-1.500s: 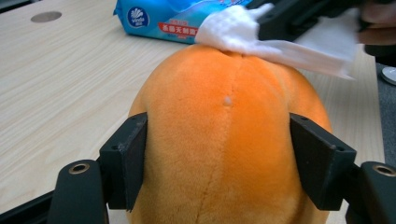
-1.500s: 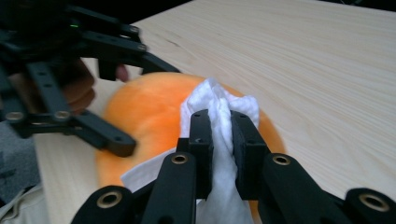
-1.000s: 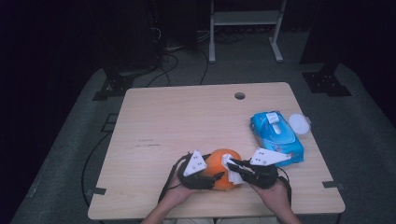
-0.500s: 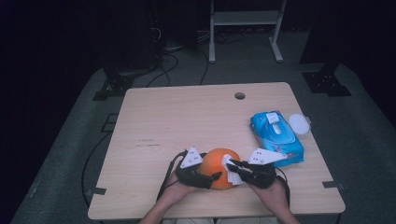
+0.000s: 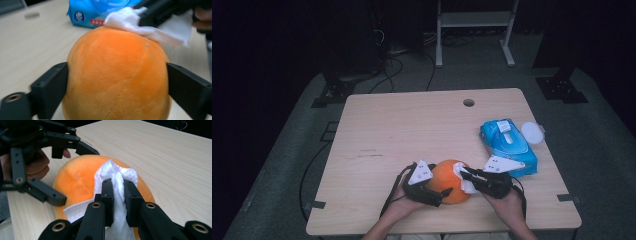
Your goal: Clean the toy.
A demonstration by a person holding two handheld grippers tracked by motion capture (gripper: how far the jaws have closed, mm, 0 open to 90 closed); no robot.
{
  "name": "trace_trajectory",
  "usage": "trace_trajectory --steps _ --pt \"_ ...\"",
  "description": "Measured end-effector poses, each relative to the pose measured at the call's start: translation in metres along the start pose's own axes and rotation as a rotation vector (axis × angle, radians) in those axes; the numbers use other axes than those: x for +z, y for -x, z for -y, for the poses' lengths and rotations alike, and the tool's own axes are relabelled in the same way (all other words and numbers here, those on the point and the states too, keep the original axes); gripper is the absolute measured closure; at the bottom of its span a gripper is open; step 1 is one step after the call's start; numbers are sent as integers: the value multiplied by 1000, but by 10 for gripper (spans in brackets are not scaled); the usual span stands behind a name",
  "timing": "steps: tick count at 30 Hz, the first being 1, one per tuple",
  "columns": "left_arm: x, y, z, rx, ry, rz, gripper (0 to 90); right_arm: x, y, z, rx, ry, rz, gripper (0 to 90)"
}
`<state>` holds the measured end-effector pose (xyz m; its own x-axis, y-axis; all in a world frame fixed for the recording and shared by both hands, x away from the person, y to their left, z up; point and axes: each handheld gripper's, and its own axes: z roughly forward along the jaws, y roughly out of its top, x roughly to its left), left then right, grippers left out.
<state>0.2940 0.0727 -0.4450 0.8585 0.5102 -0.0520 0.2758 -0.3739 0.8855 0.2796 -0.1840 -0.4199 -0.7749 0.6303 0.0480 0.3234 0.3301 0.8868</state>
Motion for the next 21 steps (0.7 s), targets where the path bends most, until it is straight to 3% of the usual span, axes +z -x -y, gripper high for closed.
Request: trace_trajectory --steps 3,7,10,12,16,21 --pt "0 -5 3 -59 -15 25 48 1 -4 -1 -17 -6 2 794" --pt "-3 4 -2 17 -9 -11 215 1 -11 -5 -20 12 -2 793" --pt "-3 13 -5 85 1 -36 234 1 -21 -10 -48 41 -27 793" --pt "-2 14 -5 94 3 -34 235 1 -24 -12 -72 41 -26 794" --pt "0 7 -2 43 6 -27 151 2 -16 -8 -45 16 -22 795" --pt "-1 5 -2 19 16 -40 73 2 -2 -2 8 12 -21 795"
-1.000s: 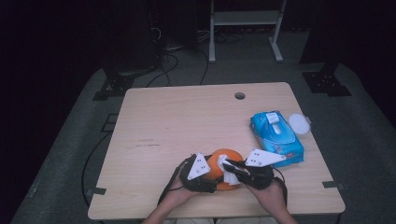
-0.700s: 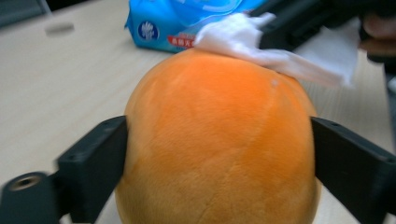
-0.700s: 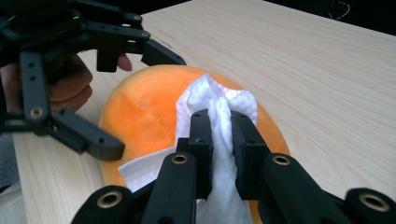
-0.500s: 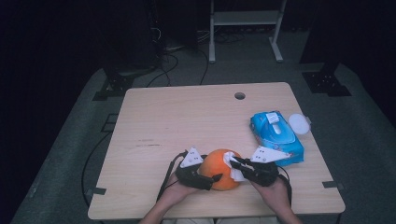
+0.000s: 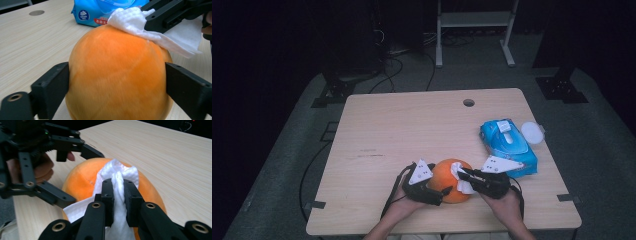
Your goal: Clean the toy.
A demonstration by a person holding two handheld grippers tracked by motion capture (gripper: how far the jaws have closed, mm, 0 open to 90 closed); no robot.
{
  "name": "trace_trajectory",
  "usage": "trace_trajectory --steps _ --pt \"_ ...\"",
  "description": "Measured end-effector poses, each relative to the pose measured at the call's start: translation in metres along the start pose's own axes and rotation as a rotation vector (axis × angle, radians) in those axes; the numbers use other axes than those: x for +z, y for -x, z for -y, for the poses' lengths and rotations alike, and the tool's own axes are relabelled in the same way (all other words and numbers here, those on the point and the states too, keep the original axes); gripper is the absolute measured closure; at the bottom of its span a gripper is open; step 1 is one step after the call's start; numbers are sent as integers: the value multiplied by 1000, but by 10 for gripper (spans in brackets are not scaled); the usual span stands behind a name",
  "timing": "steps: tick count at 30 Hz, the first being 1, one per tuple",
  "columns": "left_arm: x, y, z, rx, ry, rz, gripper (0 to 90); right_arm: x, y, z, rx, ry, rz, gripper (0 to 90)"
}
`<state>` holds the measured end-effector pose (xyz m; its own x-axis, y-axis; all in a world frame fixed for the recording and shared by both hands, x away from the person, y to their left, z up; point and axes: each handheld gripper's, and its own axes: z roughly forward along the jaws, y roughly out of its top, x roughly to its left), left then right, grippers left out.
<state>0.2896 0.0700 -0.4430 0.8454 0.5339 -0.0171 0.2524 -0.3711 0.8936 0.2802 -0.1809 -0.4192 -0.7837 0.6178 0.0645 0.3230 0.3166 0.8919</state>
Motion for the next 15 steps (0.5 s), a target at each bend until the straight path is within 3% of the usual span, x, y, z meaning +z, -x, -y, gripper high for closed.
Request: trace_trajectory --steps 2,4,7,9,12,13,15 --pt "0 -3 2 -27 -15 5 56 -1 1 0 4 -4 6 795" --pt "0 -8 4 -74 -25 38 67 -1 2 1 4 -6 12 795" --pt "-2 -5 2 -29 -24 14 221 -1 -4 -3 -11 3 21 795" --pt "-1 1 -1 11 -12 -10 264 -1 -12 -6 -35 18 17 794" --pt "0 14 -5 81 -3 -35 282 -1 -24 -12 -93 48 -23 794" --pt "0 15 -6 94 -3 -37 281 -2 -27 -13 -109 38 -13 795" --pt "-1 14 -5 86 4 -20 271 -3 -23 -13 -110 32 1 795"
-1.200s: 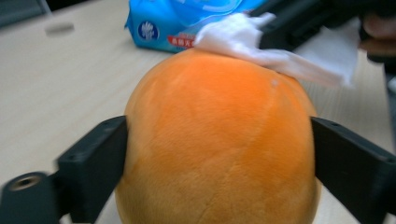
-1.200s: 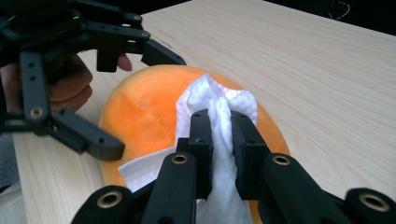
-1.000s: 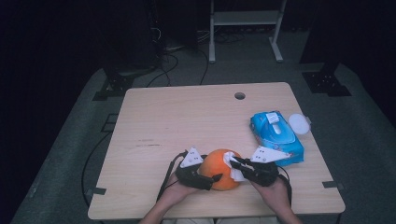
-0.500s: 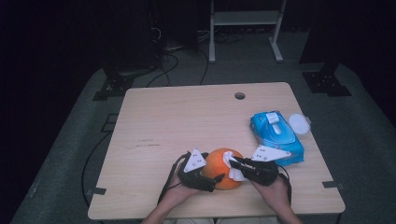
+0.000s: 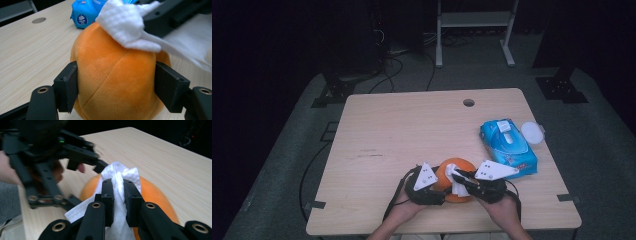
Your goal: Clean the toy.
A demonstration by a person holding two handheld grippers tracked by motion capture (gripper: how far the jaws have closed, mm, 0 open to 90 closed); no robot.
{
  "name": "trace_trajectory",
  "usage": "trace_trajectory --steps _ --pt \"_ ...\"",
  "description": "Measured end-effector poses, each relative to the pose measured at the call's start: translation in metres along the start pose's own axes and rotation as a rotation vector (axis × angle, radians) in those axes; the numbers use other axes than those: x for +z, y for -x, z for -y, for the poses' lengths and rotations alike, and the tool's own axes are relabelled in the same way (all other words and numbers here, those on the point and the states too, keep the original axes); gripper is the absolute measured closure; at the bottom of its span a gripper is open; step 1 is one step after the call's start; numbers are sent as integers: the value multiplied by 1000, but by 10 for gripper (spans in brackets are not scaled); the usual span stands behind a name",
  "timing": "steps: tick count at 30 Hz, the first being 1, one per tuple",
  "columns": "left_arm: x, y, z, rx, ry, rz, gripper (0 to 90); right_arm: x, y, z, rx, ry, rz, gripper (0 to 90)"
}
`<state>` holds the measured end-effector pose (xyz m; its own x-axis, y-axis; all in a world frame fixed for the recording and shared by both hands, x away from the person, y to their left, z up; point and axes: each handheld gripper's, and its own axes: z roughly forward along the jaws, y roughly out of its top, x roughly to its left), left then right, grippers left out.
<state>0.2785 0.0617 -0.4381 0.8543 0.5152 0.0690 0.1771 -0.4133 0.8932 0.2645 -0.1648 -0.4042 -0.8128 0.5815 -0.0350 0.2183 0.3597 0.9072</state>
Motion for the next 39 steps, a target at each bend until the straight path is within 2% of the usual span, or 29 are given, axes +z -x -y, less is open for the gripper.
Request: trace_trajectory --steps 2,4,5,6,8,9,10,12,14,15,16,18,19,20,23,24,25,26,28,30,32,33,34,35,36,37,38,39 --pt "0 -3 1 -17 10 15 229 -3 9 5 30 -10 11 795" --pt "0 -7 3 -64 21 19 157 -5 13 8 36 -29 30 795" --pt "1 -11 3 -96 13 16 110 -6 14 11 40 -33 37 795" --pt "3 -15 5 -160 5 24 67 -7 16 12 48 -32 38 795" --pt "7 -21 8 -251 -4 74 40 -8 19 13 56 -30 35 795" --pt "8 -22 9 -269 3 104 64 -9 19 13 58 -29 33 795" --pt "7 -22 9 -265 9 106 144 -9 19 13 58 -30 35 795" --pt "5 -18 7 -217 20 80 258 -9 18 10 60 -25 40 794" --pt "3 -6 0 -132 44 26 306 -11 13 5 44 -5 43 794" --pt "3 -1 -3 -104 47 12 316 -11 8 0 30 7 37 793" --pt "3 6 -5 -59 53 -5 319 -10 5 -2 18 15 32 793" --pt "3 17 -8 10 50 -28 324 -9 -3 -7 -29 20 26 794" --pt "2 21 -9 24 55 -30 323 -9 -7 -9 -49 14 33 794" --pt "1 21 -9 23 60 -18 322 -11 -7 -11 -61 10 40 794" --pt "0 18 -9 -1 82 16 301 -19 6 -5 -19 8 52 794" --pt "-1 17 -9 -14 93 32 280 -20 8 -3 -14 4 56 795" --pt "-1 15 -9 -21 96 37 243 -23 11 1 -19 -11 66 796" --pt "0 14 -9 -45 96 35 198 -25 12 3 -17 -22 67 796" --pt "3 10 -8 -89 91 48 106 -30 15 5 3 -24 36 796" --pt "8 7 -5 -136 73 90 75 -32 11 4 -13 -37 13 797" --pt "11 6 -4 -166 64 131 63 -30 5 4 -23 -46 -19 797" --pt "11 7 -4 -166 61 137 65 -27 1 4 -35 -52 -37 797" --pt "11 8 -4 -144 51 131 85 -25 -2 3 -43 -57 -50 797" --pt "9 10 -4 -104 46 115 151 -22 -9 1 -66 -68 -54 797" --pt "8 10 -4 -85 39 105 214 -20 -13 -1 -99 -77 -37 797" --pt "7 10 -4 -87 38 102 242 -19 -15 -2 -117 -81 -24 798" --pt "6 9 -3 -91 39 101 260 -19 -15 -3 -120 -78 -15 799" --pt "6 9 -2 -81 39 98 275 -19 -12 -3 -100 -68 -9 799"
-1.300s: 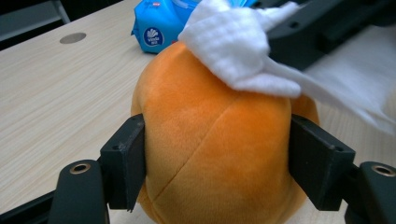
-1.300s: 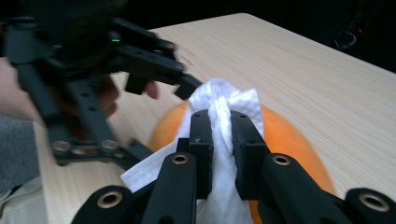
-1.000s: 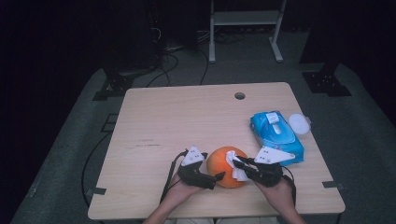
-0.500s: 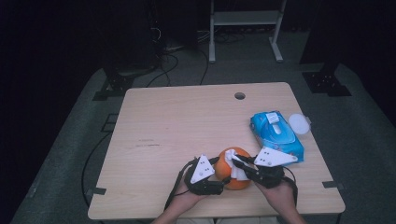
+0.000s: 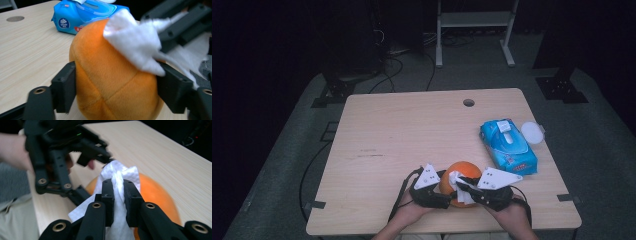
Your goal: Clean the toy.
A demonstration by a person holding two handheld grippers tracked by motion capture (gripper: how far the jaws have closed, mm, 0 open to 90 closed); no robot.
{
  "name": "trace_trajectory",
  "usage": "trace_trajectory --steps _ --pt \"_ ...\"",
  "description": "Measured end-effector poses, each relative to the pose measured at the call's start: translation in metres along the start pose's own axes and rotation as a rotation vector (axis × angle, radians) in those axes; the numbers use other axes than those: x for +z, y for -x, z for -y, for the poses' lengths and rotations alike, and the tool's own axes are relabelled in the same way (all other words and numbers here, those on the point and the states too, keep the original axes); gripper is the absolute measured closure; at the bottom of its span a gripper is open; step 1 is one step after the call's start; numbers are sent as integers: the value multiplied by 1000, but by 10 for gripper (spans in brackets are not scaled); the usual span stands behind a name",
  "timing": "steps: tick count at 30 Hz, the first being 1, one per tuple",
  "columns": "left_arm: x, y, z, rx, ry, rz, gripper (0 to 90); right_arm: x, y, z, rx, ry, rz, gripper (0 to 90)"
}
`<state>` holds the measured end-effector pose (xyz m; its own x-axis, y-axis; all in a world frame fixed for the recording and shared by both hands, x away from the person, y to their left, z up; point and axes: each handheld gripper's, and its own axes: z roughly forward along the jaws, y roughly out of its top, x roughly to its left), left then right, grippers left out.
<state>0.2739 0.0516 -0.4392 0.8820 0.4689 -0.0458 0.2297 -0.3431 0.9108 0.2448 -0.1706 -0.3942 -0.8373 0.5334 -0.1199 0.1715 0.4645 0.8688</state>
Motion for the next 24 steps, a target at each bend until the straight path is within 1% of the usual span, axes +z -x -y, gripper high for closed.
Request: trace_trajectory --steps 2,5,7,8,9,10,12,13,14,15,16,17,18,20,21,22,23,24 --pt "0 1 0 14 0 -5 298 -3 10 4 45 14 9 798" --pt "0 2 1 28 -1 -2 302 -10 25 11 98 30 43 798" --pt "0 1 2 33 -3 0 299 -13 33 16 130 27 67 798" --pt "-1 1 2 29 -4 4 292 -14 37 19 152 20 71 798" --pt "-1 -1 1 15 -5 16 271 -14 40 23 181 22 55 798" --pt "0 -3 1 -13 -12 29 219 -13 40 24 189 25 47 798" --pt "0 -9 -1 -91 -28 70 122 -9 34 21 158 15 51 798" --pt "1 -11 -1 -132 -33 78 94 -7 29 19 145 19 44 798" --pt "1 -13 0 -148 -37 82 79 -5 25 17 138 26 19 797" --pt "1 -15 1 -166 -49 88 79 -3 21 16 128 27 6 797" --pt "0 -17 2 -174 -53 87 86 0 15 13 106 21 2 797" --pt "-2 -18 3 -172 -55 83 127 2 12 12 94 22 1 796" --pt "-3 -18 3 -168 -55 83 178 4 9 9 84 20 1 796" --pt "-6 -15 1 -109 -16 51 292 5 9 7 88 27 3 797" --pt "-8 -13 0 -73 13 34 326 5 10 6 88 38 8 797" --pt "-10 -10 -1 -46 33 14 349 3 11 4 87 53 14 797" --pt "-11 -8 -3 1 55 -21 365 1 11 2 87 68 20 797" --pt "-12 -5 -6 56 61 -61 371 -2 12 0 84 88 25 797"
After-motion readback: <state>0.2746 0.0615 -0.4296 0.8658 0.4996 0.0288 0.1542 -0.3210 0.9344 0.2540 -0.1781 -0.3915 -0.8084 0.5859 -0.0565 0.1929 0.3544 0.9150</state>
